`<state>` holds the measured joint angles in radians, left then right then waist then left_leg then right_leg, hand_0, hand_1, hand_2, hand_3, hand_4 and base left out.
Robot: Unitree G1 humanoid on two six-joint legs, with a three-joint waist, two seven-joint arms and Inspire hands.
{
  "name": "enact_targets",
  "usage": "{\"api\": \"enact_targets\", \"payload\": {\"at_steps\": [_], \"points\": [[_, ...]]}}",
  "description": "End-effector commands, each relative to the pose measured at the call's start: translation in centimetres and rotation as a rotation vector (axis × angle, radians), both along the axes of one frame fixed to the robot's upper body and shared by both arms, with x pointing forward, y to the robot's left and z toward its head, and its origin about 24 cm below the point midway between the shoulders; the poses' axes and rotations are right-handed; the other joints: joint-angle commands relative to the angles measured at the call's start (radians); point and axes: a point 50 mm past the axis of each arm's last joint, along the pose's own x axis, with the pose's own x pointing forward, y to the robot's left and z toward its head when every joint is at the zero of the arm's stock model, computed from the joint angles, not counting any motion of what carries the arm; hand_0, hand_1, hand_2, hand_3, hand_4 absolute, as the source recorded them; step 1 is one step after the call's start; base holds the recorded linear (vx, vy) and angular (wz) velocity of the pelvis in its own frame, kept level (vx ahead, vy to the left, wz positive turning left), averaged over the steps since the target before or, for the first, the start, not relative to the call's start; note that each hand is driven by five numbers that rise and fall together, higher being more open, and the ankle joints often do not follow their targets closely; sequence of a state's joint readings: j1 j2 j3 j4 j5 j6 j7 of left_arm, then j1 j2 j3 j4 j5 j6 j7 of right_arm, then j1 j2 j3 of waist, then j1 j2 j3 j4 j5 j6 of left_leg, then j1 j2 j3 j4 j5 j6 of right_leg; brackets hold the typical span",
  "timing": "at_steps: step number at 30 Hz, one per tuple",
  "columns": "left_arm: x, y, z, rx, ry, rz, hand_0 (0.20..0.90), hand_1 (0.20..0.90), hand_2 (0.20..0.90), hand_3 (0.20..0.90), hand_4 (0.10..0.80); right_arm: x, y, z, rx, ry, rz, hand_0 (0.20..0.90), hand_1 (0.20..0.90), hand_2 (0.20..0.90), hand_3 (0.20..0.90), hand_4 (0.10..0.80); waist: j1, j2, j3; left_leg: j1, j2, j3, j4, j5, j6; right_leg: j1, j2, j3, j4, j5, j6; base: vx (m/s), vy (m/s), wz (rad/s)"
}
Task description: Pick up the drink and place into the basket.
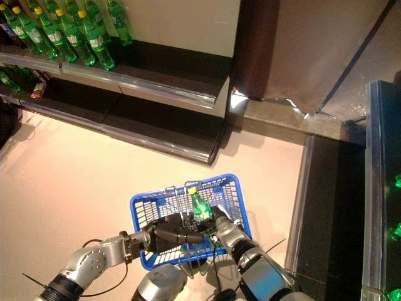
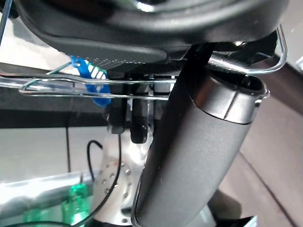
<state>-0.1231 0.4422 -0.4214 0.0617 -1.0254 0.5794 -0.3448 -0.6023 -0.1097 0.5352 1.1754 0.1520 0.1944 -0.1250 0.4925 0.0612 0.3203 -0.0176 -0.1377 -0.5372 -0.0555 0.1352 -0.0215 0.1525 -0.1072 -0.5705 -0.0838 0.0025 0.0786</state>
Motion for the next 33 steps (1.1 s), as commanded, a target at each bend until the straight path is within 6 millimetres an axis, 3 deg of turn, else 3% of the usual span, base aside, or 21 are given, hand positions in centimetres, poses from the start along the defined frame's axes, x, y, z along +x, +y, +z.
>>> {"api": "enact_targets", "payload": {"at_steps": [1,14,18,21,25,28,33], "points": [[-2.4,-6.7,7.5,-0.582,-0.182,-0.238,0.300,0.300,0.300,0.200,0.100,2.4,3.6,2.8,-0.031,-0.115,0.116,0.900,0.900,0.900,0.900,0.800,0.014,-0.017,-0.130,0.005,-0.002,0.095,-0.018,-0.032,0.052,-0.019,-0.005,0.072,0.135,-0.055,-0.032,0.000,0.000,0.00],[-1.0,-4.6,7.2,-0.554,-0.176,-0.037,0.300,0.300,0.300,0.200,0.100,2.3,3.5,3.2,0.052,-0.199,0.035,0.900,0.900,0.900,0.900,0.800,-0.015,-0.048,-0.146,0.013,-0.003,0.130,-0.011,-0.031,0.059,-0.025,0.004,0.120,0.095,0.004,-0.025,-0.014,0.012,-0.04],[-0.3,-3.0,6.7,-0.499,-0.211,0.066,0.300,0.300,0.300,0.200,0.100,3.0,3.5,4.7,0.150,-0.310,-0.022,0.900,0.900,0.900,0.900,0.800,-0.033,-0.058,-0.144,0.024,0.000,0.152,-0.012,-0.041,0.061,-0.025,0.008,0.148,0.082,0.016,-0.022,-0.021,-0.019,-0.22],[0.6,-0.7,5.6,-0.433,-0.245,0.203,0.300,0.300,0.300,0.200,0.100,3.1,3.8,7.0,0.274,-0.444,-0.063,0.900,0.900,0.900,0.900,0.800,-0.064,-0.068,-0.143,0.033,0.004,0.180,-0.015,-0.051,0.066,-0.031,0.012,0.176,0.076,0.024,-0.018,-0.050,-0.011,-0.29],[1.5,4.4,3.0,-0.336,-0.268,0.569,0.300,0.300,0.300,0.200,0.100,0.3,3.7,9.6,0.504,-0.617,0.062,0.900,0.900,0.900,0.900,0.800,-0.160,-0.087,-0.151,0.048,0.012,0.246,-0.023,-0.068,0.077,-0.054,0.022,0.256,0.066,0.041,-0.005,-0.086,0.023,-0.56],[1.5,7.9,0.5,-0.268,-0.260,0.810,0.300,0.300,0.300,0.200,0.100,-1.0,1.7,11.3,0.618,-0.660,0.212,0.900,0.900,0.900,0.900,0.800,-0.234,-0.100,-0.160,0.063,0.019,0.307,-0.029,-0.082,0.082,-0.065,0.032,0.321,0.059,0.048,0.006,-0.073,0.016,-0.81],[1.1,11.7,-2.3,-0.142,-0.214,1.109,0.300,0.300,0.300,0.200,0.100,-1.0,-0.6,13.3,0.691,-0.733,0.260,0.900,0.900,0.900,0.900,0.800,-0.311,-0.118,-0.175,0.085,0.030,0.384,-0.032,-0.103,0.080,-0.067,0.048,0.387,0.032,0.067,0.009,-0.030,-0.016,-0.75]]}}
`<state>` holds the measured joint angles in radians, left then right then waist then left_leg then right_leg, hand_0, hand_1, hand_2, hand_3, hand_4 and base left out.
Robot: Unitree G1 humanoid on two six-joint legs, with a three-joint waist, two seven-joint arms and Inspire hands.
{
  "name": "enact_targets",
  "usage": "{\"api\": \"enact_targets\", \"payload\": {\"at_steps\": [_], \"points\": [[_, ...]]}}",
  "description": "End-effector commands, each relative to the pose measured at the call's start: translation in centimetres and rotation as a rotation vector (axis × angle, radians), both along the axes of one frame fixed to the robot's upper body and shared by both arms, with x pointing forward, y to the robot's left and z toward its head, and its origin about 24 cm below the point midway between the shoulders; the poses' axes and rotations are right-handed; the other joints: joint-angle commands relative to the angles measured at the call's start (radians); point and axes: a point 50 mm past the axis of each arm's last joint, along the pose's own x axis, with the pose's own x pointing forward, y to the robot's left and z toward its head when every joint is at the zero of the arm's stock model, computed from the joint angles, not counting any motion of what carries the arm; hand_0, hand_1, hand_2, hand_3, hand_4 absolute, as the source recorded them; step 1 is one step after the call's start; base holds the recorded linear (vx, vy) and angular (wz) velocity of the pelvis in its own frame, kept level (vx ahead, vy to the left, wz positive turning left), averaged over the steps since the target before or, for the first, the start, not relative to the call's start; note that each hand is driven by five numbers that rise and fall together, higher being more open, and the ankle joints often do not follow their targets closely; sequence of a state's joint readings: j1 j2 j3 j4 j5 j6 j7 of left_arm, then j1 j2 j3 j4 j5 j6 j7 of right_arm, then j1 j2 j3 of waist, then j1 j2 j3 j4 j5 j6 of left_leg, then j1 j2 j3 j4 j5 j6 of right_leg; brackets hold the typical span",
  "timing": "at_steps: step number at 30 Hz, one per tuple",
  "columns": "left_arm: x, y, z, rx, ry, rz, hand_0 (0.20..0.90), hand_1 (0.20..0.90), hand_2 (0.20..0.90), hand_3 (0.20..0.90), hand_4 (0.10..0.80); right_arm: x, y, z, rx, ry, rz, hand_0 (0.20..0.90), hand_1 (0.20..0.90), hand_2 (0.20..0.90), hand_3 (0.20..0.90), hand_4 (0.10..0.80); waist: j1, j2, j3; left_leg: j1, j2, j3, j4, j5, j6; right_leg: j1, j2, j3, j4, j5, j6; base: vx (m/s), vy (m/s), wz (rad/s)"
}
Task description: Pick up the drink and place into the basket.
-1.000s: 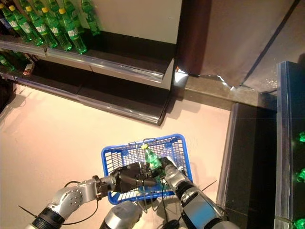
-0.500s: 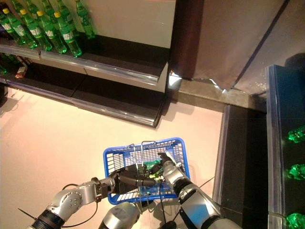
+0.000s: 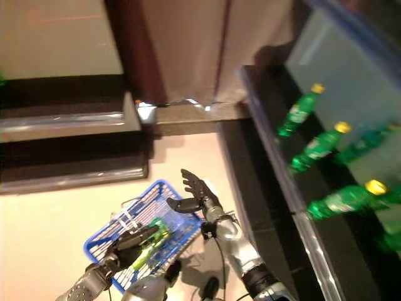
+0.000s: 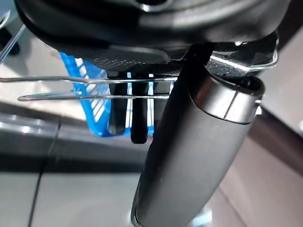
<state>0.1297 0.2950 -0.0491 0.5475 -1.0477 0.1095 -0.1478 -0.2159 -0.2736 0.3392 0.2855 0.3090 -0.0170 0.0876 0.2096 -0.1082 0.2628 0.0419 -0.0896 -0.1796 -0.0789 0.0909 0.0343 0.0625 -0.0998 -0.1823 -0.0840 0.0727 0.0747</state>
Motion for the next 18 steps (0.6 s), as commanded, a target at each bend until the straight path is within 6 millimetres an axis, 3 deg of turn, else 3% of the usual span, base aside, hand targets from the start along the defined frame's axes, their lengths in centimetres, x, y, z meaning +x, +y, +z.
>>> {"api": "enact_targets", "payload": {"at_steps": [1,4,9,18], "points": [[6.0,1.0,6.4,0.026,-0.494,0.199,0.300,0.300,0.300,0.200,0.100,0.3,-1.7,5.1,0.108,-0.263,0.057,0.900,0.900,0.900,0.900,0.800,-0.050,0.049,-0.122,0.030,-0.016,0.045,-0.008,-0.064,0.025,0.021,0.045,0.016,0.027,0.001,0.013,-0.025,-0.012,-0.61],[5.5,2.4,5.4,0.107,-0.451,0.281,0.300,0.300,0.300,0.200,0.100,0.0,-2.9,5.5,0.122,-0.287,0.031,0.900,0.900,0.900,0.900,0.800,-0.082,0.047,-0.129,0.035,-0.010,0.075,-0.008,-0.071,0.025,0.017,0.052,0.045,0.022,0.006,0.014,-0.020,-0.014,-0.46],[3.3,4.5,3.1,-0.002,-0.372,0.503,0.300,0.300,0.300,0.200,0.100,-1.1,-6.0,5.9,0.173,-0.349,-0.073,0.900,0.900,0.900,0.900,0.800,-0.148,0.047,-0.145,0.051,0.001,0.132,-0.008,-0.090,0.025,0.012,0.071,0.105,0.006,0.013,0.006,-0.006,-0.015,-0.40],[0.3,5.5,0.3,-0.027,-0.196,0.681,0.300,0.300,0.300,0.200,0.100,-2.1,-8.4,5.5,0.293,-0.343,-0.198,0.900,0.900,0.900,0.900,0.800,-0.217,0.047,-0.171,0.075,0.006,0.187,-0.005,-0.113,0.021,0.008,0.093,0.172,0.000,0.008,-0.004,0.002,-0.011,-0.28]]}}
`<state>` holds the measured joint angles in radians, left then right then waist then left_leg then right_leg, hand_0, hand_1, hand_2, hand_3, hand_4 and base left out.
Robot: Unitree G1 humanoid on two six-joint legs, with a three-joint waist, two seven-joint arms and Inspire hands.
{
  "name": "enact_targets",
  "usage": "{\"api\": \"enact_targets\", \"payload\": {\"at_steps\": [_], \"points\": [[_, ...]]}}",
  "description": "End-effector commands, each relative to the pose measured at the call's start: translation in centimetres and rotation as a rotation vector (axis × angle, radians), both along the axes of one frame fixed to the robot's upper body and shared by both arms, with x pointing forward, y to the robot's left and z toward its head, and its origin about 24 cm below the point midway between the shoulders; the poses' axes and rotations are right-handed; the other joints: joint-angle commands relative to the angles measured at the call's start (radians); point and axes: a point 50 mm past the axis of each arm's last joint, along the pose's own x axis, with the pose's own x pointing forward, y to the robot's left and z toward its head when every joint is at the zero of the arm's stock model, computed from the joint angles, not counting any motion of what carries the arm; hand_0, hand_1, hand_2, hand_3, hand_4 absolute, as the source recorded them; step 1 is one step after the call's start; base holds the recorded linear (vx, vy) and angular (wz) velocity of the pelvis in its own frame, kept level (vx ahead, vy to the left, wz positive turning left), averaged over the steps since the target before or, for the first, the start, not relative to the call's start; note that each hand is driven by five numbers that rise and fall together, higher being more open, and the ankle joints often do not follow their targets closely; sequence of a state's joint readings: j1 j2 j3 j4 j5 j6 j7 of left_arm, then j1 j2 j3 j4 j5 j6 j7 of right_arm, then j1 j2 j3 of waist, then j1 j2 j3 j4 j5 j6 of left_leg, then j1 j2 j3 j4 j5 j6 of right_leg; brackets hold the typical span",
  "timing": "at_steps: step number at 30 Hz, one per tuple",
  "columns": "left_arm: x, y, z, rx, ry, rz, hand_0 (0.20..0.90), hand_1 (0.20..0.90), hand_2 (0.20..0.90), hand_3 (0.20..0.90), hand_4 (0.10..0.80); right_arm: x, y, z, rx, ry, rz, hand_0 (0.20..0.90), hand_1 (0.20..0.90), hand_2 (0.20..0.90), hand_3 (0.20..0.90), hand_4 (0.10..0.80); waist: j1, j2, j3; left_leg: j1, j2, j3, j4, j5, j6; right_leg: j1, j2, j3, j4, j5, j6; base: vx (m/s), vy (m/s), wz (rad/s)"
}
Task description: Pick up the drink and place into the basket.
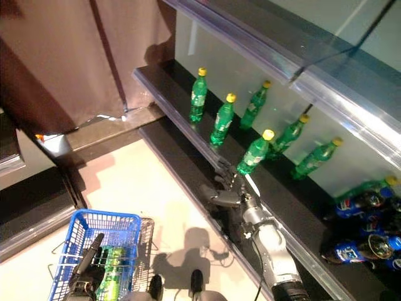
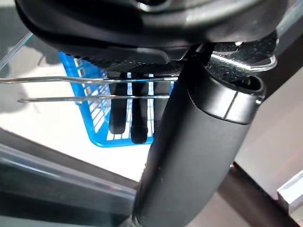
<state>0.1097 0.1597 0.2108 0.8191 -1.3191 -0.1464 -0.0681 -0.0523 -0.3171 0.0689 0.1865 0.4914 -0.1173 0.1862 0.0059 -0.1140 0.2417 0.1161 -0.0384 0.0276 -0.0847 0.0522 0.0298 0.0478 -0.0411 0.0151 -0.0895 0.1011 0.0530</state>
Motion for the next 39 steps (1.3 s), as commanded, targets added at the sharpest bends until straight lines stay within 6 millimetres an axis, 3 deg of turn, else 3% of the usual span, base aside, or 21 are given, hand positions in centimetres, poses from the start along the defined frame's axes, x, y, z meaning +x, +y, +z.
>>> {"api": "enact_targets", "payload": {"at_steps": [1,7,25,35,39], "points": [[3.9,2.2,2.9,0.165,-0.186,0.019,0.300,0.300,0.300,0.200,0.100,-0.4,-1.3,4.1,0.070,-0.255,-0.023,0.900,0.900,0.900,0.900,0.800,-0.025,0.054,-0.152,0.004,-0.045,-0.014,0.004,-0.077,0.026,0.024,0.037,-0.017,0.007,-0.023,0.016,0.009,-0.004,-0.28],[2.2,1.6,1.6,0.123,-0.121,0.027,0.300,0.300,0.300,0.200,0.100,-1.5,-2.4,3.3,0.108,-0.237,-0.079,0.900,0.900,0.900,0.900,0.800,-0.055,0.057,-0.157,0.010,-0.045,0.005,0.019,-0.088,0.026,0.027,0.045,0.010,0.010,-0.028,0.011,0.013,-0.004,-0.21],[0.6,0.9,0.4,0.084,-0.042,0.035,0.300,0.300,0.300,0.200,0.100,-3.0,-5.5,1.9,0.067,-0.173,-0.395,0.900,0.900,0.900,0.900,0.800,-0.098,0.071,-0.158,0.007,-0.049,0.034,0.055,-0.113,0.031,0.020,0.045,0.038,0.036,-0.039,0.013,0.014,0.000,-0.10],[0.0,0.7,0.1,0.069,-0.038,0.020,0.300,0.300,0.300,0.200,0.100,-3.7,-6.0,0.6,0.046,-0.116,-0.460,0.900,0.900,0.900,0.900,0.800,-0.105,0.071,-0.127,-0.027,-0.070,0.048,0.154,-0.158,0.046,-0.011,0.024,0.049,0.082,-0.042,0.019,-0.007,0.028,-0.09],[-0.3,0.4,0.0,0.061,-0.047,0.003,0.300,0.300,0.300,0.200,0.100,-4.2,-6.2,0.3,0.040,-0.101,-0.463,0.900,0.900,0.900,0.900,0.800,-0.111,0.068,-0.101,-0.033,-0.081,0.061,0.162,-0.160,0.050,-0.042,0.018,0.052,0.094,-0.014,0.037,-0.032,0.102,-0.16]]}}
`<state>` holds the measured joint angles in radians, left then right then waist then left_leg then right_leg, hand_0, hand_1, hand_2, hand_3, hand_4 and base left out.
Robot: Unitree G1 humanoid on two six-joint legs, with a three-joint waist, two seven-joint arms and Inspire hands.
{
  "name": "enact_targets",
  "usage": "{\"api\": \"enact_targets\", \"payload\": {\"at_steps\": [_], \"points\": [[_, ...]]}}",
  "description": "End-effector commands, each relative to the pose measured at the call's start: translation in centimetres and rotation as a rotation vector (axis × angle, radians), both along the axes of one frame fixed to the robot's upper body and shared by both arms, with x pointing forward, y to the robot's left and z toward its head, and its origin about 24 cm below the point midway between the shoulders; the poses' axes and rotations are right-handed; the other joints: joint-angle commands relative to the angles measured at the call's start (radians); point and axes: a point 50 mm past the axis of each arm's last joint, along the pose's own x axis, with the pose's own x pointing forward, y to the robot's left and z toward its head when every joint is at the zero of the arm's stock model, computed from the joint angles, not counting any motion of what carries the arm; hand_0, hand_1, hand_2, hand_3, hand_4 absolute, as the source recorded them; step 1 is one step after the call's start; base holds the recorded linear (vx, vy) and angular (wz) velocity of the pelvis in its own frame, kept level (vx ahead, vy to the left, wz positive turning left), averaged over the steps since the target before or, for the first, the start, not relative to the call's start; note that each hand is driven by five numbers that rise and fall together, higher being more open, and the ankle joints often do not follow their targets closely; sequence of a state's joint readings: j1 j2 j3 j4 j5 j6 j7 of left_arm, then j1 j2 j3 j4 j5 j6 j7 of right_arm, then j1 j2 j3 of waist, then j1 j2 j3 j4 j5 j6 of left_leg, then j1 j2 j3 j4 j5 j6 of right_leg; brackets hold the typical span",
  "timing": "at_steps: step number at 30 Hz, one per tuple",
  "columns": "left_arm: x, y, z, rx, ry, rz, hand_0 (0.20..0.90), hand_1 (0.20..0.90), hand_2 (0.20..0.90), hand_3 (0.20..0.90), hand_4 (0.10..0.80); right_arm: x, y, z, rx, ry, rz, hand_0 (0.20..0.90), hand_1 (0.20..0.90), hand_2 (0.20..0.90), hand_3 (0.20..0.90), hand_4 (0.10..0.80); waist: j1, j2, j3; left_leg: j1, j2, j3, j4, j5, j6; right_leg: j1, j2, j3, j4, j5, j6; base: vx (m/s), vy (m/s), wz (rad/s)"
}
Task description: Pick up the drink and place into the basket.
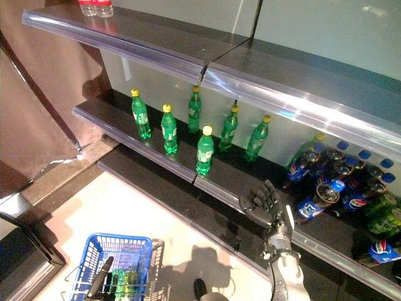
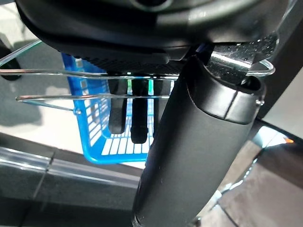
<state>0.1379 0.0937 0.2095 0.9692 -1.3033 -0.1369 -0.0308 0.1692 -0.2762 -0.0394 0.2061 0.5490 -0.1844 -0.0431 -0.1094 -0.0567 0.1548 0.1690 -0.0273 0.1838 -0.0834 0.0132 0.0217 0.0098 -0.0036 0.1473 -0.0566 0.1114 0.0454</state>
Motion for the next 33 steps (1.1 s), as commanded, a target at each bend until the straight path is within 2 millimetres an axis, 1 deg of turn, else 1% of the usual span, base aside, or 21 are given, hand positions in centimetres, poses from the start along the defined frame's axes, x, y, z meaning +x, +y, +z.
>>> {"api": "enact_targets", "payload": {"at_steps": [1,3,4,5,7,8,10,13,15,16,17,18,21,22,24,25,26,28,29,30,33], "points": [[3.8,3.2,2.9,0.167,-0.256,-0.035,0.300,0.300,0.300,0.200,0.100,1.3,-1.7,4.6,-0.082,-0.262,-0.041,0.900,0.900,0.900,0.900,0.800,0.002,0.007,-0.006,-0.082,-0.093,-0.091,0.154,-0.118,0.056,-0.023,-0.022,-0.094,0.065,-0.009,0.055,-0.053,0.070,-0.14],[3.6,3.5,3.0,0.176,-0.259,-0.022,0.300,0.300,0.300,0.200,0.100,1.0,-1.8,4.5,-0.070,-0.261,-0.033,0.900,0.900,0.900,0.900,0.800,-0.002,0.000,0.006,-0.079,-0.091,-0.084,0.145,-0.115,0.052,-0.057,-0.026,-0.111,0.078,0.014,0.071,-0.063,0.019,-0.31],[3.5,3.7,3.1,0.183,-0.258,-0.014,0.300,0.300,0.300,0.200,0.100,0.9,-1.8,4.4,-0.065,-0.261,-0.024,0.900,0.900,0.900,0.900,0.800,0.001,-0.003,0.010,-0.077,-0.088,-0.075,0.139,-0.113,0.050,-0.071,-0.034,-0.135,0.093,0.021,0.079,-0.104,-0.009,-0.49],[3.3,4.1,3.2,0.191,-0.261,0.001,0.300,0.300,0.300,0.200,0.100,1.0,-1.6,4.5,-0.059,-0.265,-0.005,0.900,0.900,0.900,0.900,0.800,0.013,-0.005,0.018,-0.070,-0.080,-0.051,0.126,-0.109,0.049,-0.083,-0.053,-0.197,0.135,0.025,0.092,-0.137,-0.015,-0.60],[3.4,4.7,3.7,0.204,-0.272,0.019,0.300,0.300,0.300,0.200,0.100,1.5,-1.1,4.7,-0.052,-0.278,0.022,0.900,0.900,0.900,0.900,0.800,0.038,-0.002,0.022,-0.067,-0.066,-0.008,0.091,-0.090,0.049,-0.098,-0.092,-0.277,0.203,0.031,0.105,-0.204,-0.021,-0.82],[3.7,5.1,4.0,0.210,-0.281,0.028,0.300,0.300,0.300,0.200,0.100,1.7,-0.9,4.8,-0.049,-0.285,0.027,0.900,0.900,0.900,0.900,0.800,0.050,0.003,0.017,-0.072,-0.058,0.009,0.072,-0.074,0.051,-0.102,-0.106,-0.295,0.232,0.025,0.101,-0.231,-0.044,-1.02],[4.4,5.5,4.3,0.216,-0.291,0.029,0.300,0.300,0.300,0.200,0.100,2.1,-0.5,4.9,-0.041,-0.295,0.013,0.900,0.900,0.900,0.900,0.800,0.064,0.018,0.006,-0.084,-0.044,0.014,0.052,-0.055,0.056,-0.087,-0.124,-0.301,0.292,-0.005,0.086,-0.191,-0.095,-0.71],[5.3,5.7,4.8,0.235,-0.292,0.023,0.300,0.300,0.300,0.200,0.100,2.8,0.1,5.1,-0.030,-0.313,0.000,0.900,0.900,0.900,0.900,0.800,0.087,0.028,-0.017,-0.107,-0.030,0.006,0.050,-0.049,0.059,-0.052,-0.138,-0.310,0.311,-0.049,0.068,-0.142,-0.228,-0.31],[6.0,5.8,5.1,0.246,-0.290,0.023,0.300,0.300,0.300,0.200,0.100,3.2,0.6,5.4,-0.036,-0.325,0.004,0.900,0.900,0.900,0.900,0.800,0.096,0.027,-0.029,-0.123,-0.023,-0.006,0.058,-0.047,0.055,-0.012,-0.126,-0.303,0.270,-0.106,0.061,-0.133,-0.329,-0.19],[6.3,5.8,5.2,0.253,-0.292,0.026,0.300,0.300,0.300,0.200,0.100,3.5,1.0,5.7,-0.056,-0.333,0.010,0.900,0.900,0.900,0.900,0.800,0.105,0.017,-0.040,-0.143,-0.022,0.000,0.070,-0.043,0.040,0.023,-0.110,-0.309,0.191,-0.129,0.063,-0.108,-0.333,-0.61],[6.4,5.8,5.3,0.255,-0.292,0.027,0.300,0.300,0.300,0.200,0.100,3.6,1.1,5.8,-0.058,-0.335,0.012,0.900,0.900,0.900,0.900,0.800,0.106,0.016,-0.041,-0.145,-0.021,-0.001,0.073,-0.043,0.035,0.034,-0.106,-0.310,0.168,-0.128,0.062,-0.126,-0.406,-0.67],[6.6,5.6,5.3,0.251,-0.294,0.027,0.300,0.300,0.300,0.200,0.100,3.7,1.2,5.9,-0.069,-0.332,0.018,0.900,0.900,0.900,0.900,0.800,0.106,0.017,-0.043,-0.145,-0.014,-0.014,0.084,-0.045,0.025,0.034,-0.087,-0.306,0.148,-0.139,0.050,-0.092,-0.301,-0.45],[6.2,4.9,4.8,0.238,-0.292,-0.004,0.300,0.300,0.300,0.200,0.100,3.6,0.9,6.2,-0.110,-0.326,0.030,0.900,0.900,0.900,0.900,0.800,0.103,0.015,-0.034,-0.161,0.005,-0.033,0.150,-0.055,-0.003,0.044,-0.063,-0.311,0.137,-0.152,0.020,-0.090,-0.270,-0.08],[5.7,4.6,4.5,0.230,-0.284,-0.009,0.300,0.300,0.300,0.200,0.100,3.4,0.8,6.1,-0.132,-0.321,0.037,0.900,0.900,0.900,0.900,0.800,0.105,0.011,-0.026,-0.171,0.008,-0.058,0.179,-0.056,-0.013,0.052,-0.059,-0.308,0.133,-0.149,0.011,-0.053,-0.172,-0.03],[4.5,4.2,3.9,0.215,-0.269,0.006,0.300,0.300,0.300,0.200,0.100,3.4,0.5,6.1,-0.151,-0.315,0.062,0.900,0.900,0.900,0.900,0.800,0.117,0.006,-0.016,-0.179,-0.009,-0.146,0.209,-0.067,-0.018,0.061,-0.052,-0.286,0.120,-0.140,0.001,-0.026,-0.095,-0.14],[4.3,4.1,3.8,0.211,-0.266,0.007,0.300,0.300,0.300,0.200,0.100,3.4,0.4,6.1,-0.152,-0.314,0.065,0.900,0.900,0.900,0.900,0.800,0.121,0.005,-0.014,-0.178,-0.015,-0.167,0.213,-0.071,-0.018,0.063,-0.050,-0.280,0.116,-0.139,-0.001,0.016,-0.040,-0.52],[3.1,4.0,3.3,0.203,-0.248,0.032,0.300,0.300,0.300,0.200,0.100,3.6,0.5,6.0,-0.150,-0.311,0.091,0.900,0.900,0.900,0.900,0.800,0.140,0.006,-0.010,-0.162,-0.048,-0.279,0.210,-0.078,-0.006,0.067,-0.038,-0.238,0.106,-0.131,-0.008,0.031,-0.015,-0.62],[1.9,4.3,2.9,0.194,-0.230,0.071,0.300,0.300,0.300,0.200,0.100,4.1,0.7,6.1,-0.145,-0.309,0.115,0.900,0.900,0.900,0.900,0.800,0.152,0.013,-0.015,-0.143,-0.075,-0.364,0.179,-0.069,0.010,0.065,-0.016,-0.183,0.100,-0.127,-0.016,0.042,0.036,-0.91],[1.4,4.5,2.7,0.188,-0.223,0.085,0.300,0.300,0.300,0.200,0.100,4.3,0.7,6.1,-0.145,-0.305,0.115,0.900,0.900,0.900,0.900,0.800,0.153,0.021,-0.020,-0.133,-0.080,-0.375,0.157,-0.060,0.016,0.061,-0.004,-0.163,0.099,-0.126,-0.019,0.038,0.132,-1.68],[1.1,4.3,2.4,0.175,-0.217,0.090,0.300,0.300,0.300,0.200,0.100,4.3,0.9,5.9,-0.140,-0.297,0.098,0.900,0.900,0.900,0.900,0.800,0.144,0.032,-0.027,-0.126,-0.080,-0.357,0.127,-0.044,0.020,0.050,0.008,-0.159,0.099,-0.124,-0.019,0.024,0.114,-1.50],[1.2,4.0,2.3,0.162,-0.220,0.095,0.300,0.300,0.300,0.200,0.100,3.9,0.9,5.5,-0.128,-0.296,0.062,0.900,0.900,0.900,0.900,0.800,0.127,0.030,-0.029,-0.125,-0.085,-0.332,0.133,-0.051,0.020,0.038,0.011,-0.149,0.083,-0.109,-0.015,0.004,0.162,-1.30]]}}
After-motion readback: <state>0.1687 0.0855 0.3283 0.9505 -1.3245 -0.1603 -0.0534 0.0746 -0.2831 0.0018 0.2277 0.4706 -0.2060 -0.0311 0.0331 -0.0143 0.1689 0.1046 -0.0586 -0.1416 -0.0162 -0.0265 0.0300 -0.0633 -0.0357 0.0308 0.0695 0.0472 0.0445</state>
